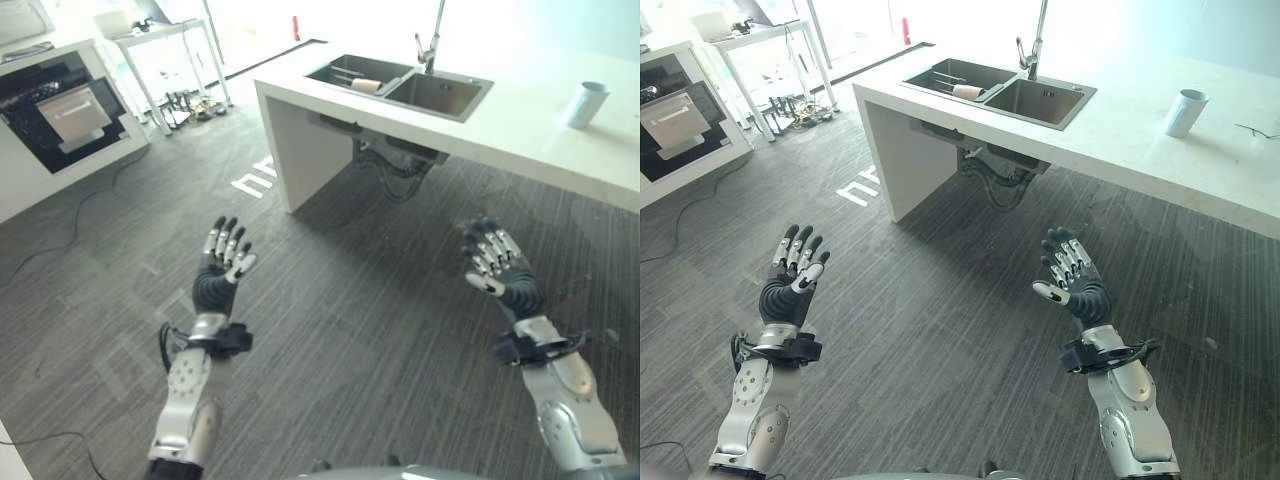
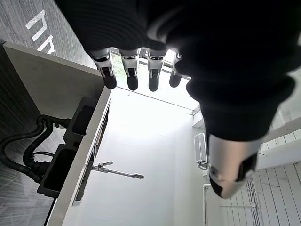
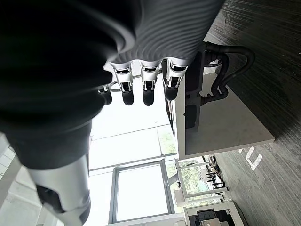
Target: Place the dishes in the dishwasher.
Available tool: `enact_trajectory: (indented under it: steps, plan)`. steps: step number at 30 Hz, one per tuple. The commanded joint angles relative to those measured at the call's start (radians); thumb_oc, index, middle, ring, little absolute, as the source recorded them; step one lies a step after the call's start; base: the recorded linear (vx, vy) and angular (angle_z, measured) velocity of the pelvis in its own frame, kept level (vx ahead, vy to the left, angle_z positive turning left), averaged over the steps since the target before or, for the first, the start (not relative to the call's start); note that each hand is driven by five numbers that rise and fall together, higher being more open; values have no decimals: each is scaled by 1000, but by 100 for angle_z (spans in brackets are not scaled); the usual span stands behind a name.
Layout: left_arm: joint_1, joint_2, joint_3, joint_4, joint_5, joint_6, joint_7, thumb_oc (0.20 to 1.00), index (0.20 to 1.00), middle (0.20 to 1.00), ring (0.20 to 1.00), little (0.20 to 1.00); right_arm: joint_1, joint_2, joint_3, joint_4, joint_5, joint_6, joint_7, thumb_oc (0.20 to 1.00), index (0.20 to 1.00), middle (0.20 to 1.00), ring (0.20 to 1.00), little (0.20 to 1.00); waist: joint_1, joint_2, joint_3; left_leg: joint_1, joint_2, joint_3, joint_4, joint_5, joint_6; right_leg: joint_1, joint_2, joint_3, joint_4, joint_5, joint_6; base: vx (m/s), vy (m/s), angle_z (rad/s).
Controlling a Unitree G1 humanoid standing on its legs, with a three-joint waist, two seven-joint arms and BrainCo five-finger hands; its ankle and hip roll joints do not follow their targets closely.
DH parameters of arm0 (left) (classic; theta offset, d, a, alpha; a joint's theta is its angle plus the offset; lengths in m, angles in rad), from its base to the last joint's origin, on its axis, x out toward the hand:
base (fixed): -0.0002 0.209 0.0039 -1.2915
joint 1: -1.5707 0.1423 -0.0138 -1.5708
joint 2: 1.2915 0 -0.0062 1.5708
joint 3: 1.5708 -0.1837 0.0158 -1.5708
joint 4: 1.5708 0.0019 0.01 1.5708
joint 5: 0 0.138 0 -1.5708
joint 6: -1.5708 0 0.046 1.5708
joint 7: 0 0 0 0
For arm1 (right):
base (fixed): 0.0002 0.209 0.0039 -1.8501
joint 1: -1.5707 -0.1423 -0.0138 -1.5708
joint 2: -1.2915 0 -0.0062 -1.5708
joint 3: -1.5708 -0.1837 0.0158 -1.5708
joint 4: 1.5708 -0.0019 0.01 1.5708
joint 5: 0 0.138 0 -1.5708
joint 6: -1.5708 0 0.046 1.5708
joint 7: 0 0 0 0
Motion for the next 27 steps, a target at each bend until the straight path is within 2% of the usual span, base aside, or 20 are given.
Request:
enact_trajectory:
  steps: [1,6,10,16,23,25,27]
  plan:
    - [-23,64,21,5,76,-28,-50,1000,1000,1000,1000,1000,-37,-11,-22,-35,-7,-52,25,1000,1000,1000,1000,1000,9,-23,2,35,9,37,-1,-55,-37,-2,-22,-7,21,5,74,0,0,0]
    - [-21,74,16,27,84,-7,-79,1000,1000,1000,1000,1000,-40,-19,-15,-21,-60,-53,11,1000,1000,1000,1000,1000,6,-16,3,39,13,42,-1,-55,-38,1,-17,-5,24,1,72,3,-9,0]
    - [-27,103,13,50,132,-10,-62,1000,1000,1000,1000,1000,-45,-56,-10,-22,-212,-79,-34,1000,1000,1000,1000,1000,-1,-8,2,43,16,42,-1,-53,-40,4,-11,2,24,-4,68,14,-41,-1]
    - [-22,99,-12,71,134,24,-117,1000,1000,1000,1000,1000,-46,-65,-3,-17,-208,-81,-28,1000,1000,1000,1000,1000,-6,-4,1,45,25,48,-1,-50,-48,12,-2,6,12,-3,63,-3,-70,-1]
    - [-4,98,6,98,115,0,-107,1000,1000,1000,1000,1000,-26,-53,-3,21,-195,-80,-4,1000,1000,1000,1000,1000,-8,-7,4,47,46,52,9,-36,-61,17,13,12,10,-10,48,7,-68,-1]
    - [-6,94,6,103,96,-3,-106,1000,1000,1000,1000,1000,-31,-54,-1,30,-202,-85,-2,1000,1000,1000,1000,1000,-7,-12,11,40,56,51,40,-40,-69,18,14,20,14,-13,41,19,-81,-4]
    - [0,88,8,97,75,-5,-106,1000,1000,1000,1000,1000,-28,-61,-6,24,-195,-77,7,1000,1000,1000,1000,1000,-8,-22,22,0,74,66,122,-41,-86,20,11,28,21,-13,32,15,-96,-10]
